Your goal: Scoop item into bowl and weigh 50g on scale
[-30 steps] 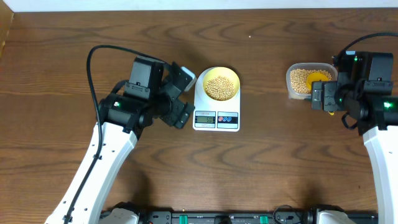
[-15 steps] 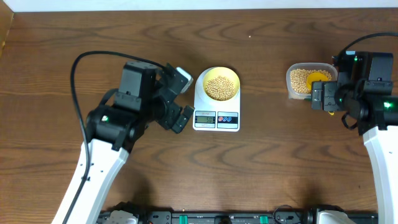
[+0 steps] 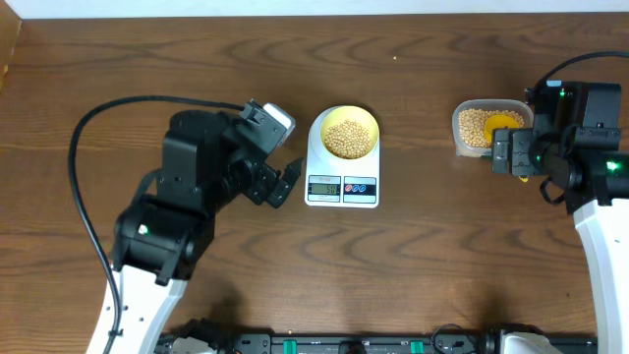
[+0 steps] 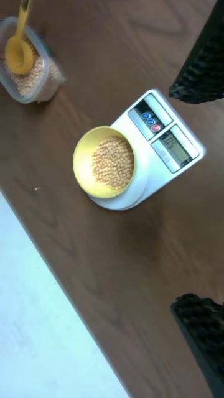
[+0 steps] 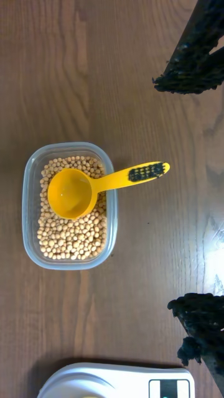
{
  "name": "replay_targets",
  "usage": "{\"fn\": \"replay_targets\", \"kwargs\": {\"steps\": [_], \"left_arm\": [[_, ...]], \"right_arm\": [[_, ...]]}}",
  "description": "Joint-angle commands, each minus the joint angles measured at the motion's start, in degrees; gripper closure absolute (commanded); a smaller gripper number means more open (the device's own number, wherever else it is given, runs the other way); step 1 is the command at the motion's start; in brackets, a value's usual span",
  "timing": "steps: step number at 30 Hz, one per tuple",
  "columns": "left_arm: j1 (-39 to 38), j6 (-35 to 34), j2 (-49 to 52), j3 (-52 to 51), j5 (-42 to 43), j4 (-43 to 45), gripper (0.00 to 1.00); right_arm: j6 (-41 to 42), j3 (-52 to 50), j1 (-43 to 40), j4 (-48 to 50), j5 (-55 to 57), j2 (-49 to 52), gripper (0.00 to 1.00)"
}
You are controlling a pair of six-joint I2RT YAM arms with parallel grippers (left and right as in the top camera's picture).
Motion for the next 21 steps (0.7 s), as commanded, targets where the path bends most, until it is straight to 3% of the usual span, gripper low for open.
{"fn": "replay_targets", "kwargs": {"steps": [1,13,21], "left_arm": [[0.0,-2.8,-3.0,-5.5,-1.0,5.0,0.00],[0.0,-8.3,-14.1,-28.7,-0.9,33.7,0.00],[0.0,-8.3,-22.4,-37.1,-2.3,42.7,0.00]], "right_arm": [[-0.3,1.0,0.1,-0.1,0.1,0.1,0.01],[-0.3,1.0,0.1,-0.1,0.1,0.1,0.01],[-0.3,1.0,0.1,-0.1,0.1,0.1,0.01]]}}
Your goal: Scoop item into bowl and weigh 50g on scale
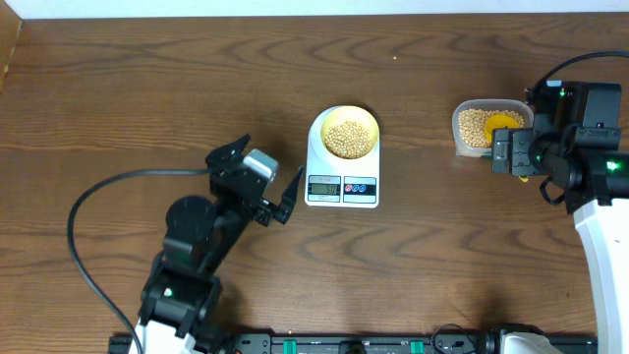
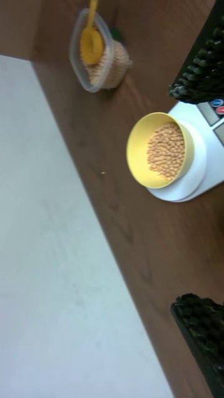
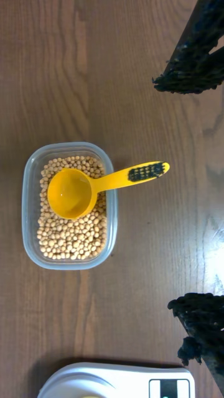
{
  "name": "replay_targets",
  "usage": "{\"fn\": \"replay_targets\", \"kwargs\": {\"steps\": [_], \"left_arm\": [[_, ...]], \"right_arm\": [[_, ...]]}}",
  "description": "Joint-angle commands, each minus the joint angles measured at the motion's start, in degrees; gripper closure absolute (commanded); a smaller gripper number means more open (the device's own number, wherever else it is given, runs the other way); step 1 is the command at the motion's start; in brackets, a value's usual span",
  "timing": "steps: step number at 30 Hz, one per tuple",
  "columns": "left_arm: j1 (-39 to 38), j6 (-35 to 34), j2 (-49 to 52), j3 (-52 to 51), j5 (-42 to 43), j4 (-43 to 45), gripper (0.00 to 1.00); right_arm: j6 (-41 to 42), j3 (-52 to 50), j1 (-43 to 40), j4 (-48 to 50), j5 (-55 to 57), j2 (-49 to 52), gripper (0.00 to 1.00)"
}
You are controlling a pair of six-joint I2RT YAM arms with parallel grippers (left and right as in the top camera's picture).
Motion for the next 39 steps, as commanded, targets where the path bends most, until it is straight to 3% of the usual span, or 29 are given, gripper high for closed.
{"fn": "replay_targets", "kwargs": {"steps": [1,8,21,33,39], "left_arm": [[0.0,-0.5,-3.2,-2.2,-2.1,2.2,0.00],[0.4,-0.5,-9.0,-6.0,-7.6,5.9,0.00],[4.2,-0.5,-16.1,-9.1,-7.7,6.2,0.00],[5.7,-0.5,-22.3,-20.9,-7.7,20.7,0.00],[5.9,-0.7,-27.8,-24.7,-7.7,21.0,0.00]], "right_arm": [[-0.3,0.9,0.1,-0.1,0.1,0.1,0.01],[-0.3,0.9,0.1,-0.1,0.1,0.1,0.01],[-0.3,1.0,0.1,-0.1,0.1,0.1,0.01],[-0.3,1.0,0.1,-0.1,0.1,0.1,0.01],[-0.3,0.9,0.1,0.0,0.1,0.1,0.01]]}}
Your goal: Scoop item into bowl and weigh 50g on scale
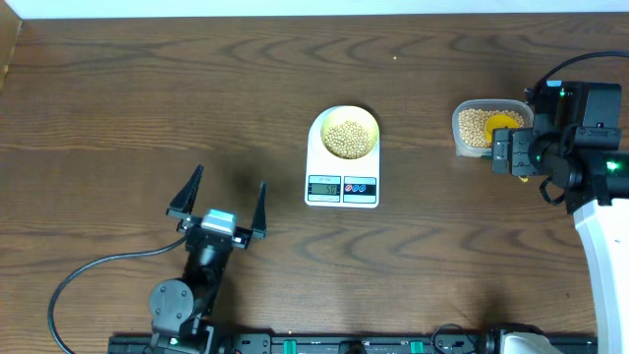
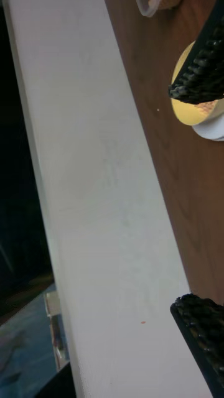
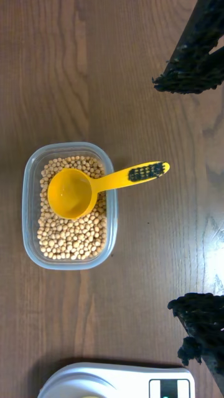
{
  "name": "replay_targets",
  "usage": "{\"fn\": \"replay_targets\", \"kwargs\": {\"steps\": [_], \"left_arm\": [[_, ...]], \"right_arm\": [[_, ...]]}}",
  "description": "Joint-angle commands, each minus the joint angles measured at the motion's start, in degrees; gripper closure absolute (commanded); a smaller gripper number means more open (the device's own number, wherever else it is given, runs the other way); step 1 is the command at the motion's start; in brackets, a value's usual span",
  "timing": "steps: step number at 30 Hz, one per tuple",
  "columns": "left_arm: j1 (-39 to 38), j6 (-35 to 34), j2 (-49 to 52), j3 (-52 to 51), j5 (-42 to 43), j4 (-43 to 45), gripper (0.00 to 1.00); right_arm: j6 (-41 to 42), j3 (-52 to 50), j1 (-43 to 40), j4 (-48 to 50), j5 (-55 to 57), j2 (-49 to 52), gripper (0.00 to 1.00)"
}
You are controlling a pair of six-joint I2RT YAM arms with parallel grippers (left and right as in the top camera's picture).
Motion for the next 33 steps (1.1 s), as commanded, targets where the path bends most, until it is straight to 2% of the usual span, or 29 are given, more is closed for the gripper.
{"fn": "replay_targets", "kwargs": {"steps": [1,6,13,20,22,29,33], "left_arm": [[0.3,-0.3,-3.8,-1.4,-0.5,0.8,0.00],[0.5,-0.3,-8.3,-4.2,-1.0,0.8,0.00],[3.0,-1.9,-15.2,-4.5,-0.9,-6.8,0.00],[4.5,-4.5,-15.1,-4.5,-1.3,-9.6,0.00],[4.5,-6.4,-15.1,-4.5,-2.1,-11.6,0.00],[4.5,-6.6,-15.1,-4.5,-2.1,-18.5,0.00],[4.5,-9.6,-15.1,-4.5,-4.5,-21.8,0.00]], "right_arm": [[-0.3,1.0,0.1,0.0,0.1,0.1,0.01],[-0.3,0.9,0.1,0.0,0.1,0.1,0.01],[-0.3,0.9,0.1,0.0,0.1,0.1,0.01],[-0.3,0.9,0.1,0.0,0.1,0.1,0.01],[-0.3,0.9,0.1,0.0,0.1,0.1,0.01],[-0.3,1.0,0.1,0.0,0.1,0.1,0.01],[-0.3,1.0,0.1,0.0,0.1,0.1,0.01]]}}
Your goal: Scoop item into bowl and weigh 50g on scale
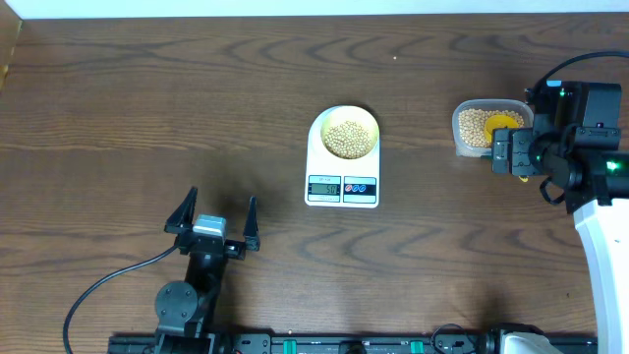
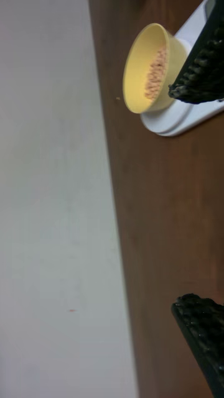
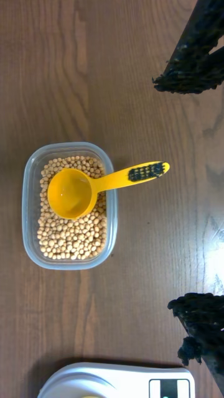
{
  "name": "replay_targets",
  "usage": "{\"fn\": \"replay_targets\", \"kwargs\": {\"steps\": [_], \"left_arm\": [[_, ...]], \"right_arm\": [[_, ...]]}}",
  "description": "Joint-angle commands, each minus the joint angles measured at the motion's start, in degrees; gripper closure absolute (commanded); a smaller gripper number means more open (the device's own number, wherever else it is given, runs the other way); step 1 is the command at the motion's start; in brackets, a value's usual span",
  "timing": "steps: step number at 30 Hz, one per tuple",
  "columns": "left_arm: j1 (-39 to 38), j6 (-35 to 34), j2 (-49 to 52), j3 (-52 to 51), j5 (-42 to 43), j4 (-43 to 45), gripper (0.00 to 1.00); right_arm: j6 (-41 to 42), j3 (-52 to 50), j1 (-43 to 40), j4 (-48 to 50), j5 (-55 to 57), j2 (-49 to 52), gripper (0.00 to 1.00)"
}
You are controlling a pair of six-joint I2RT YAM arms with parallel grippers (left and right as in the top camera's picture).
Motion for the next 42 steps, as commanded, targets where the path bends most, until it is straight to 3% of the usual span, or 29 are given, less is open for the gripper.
{"fn": "replay_targets", "kwargs": {"steps": [1,9,42], "left_arm": [[0.3,-2.7,-0.5,-0.1,-2.3,-2.0,0.00],[0.3,-7.4,-0.5,-0.1,-3.0,-11.1,0.00],[0.3,-6.3,-0.5,-0.1,-4.5,-10.9,0.00]], "right_arm": [[-0.3,1.0,0.1,0.0,0.1,0.1,0.01],[-0.3,1.0,0.1,0.0,0.1,0.1,0.01],[-0.3,1.0,0.1,0.0,0.1,0.1,0.01]]}}
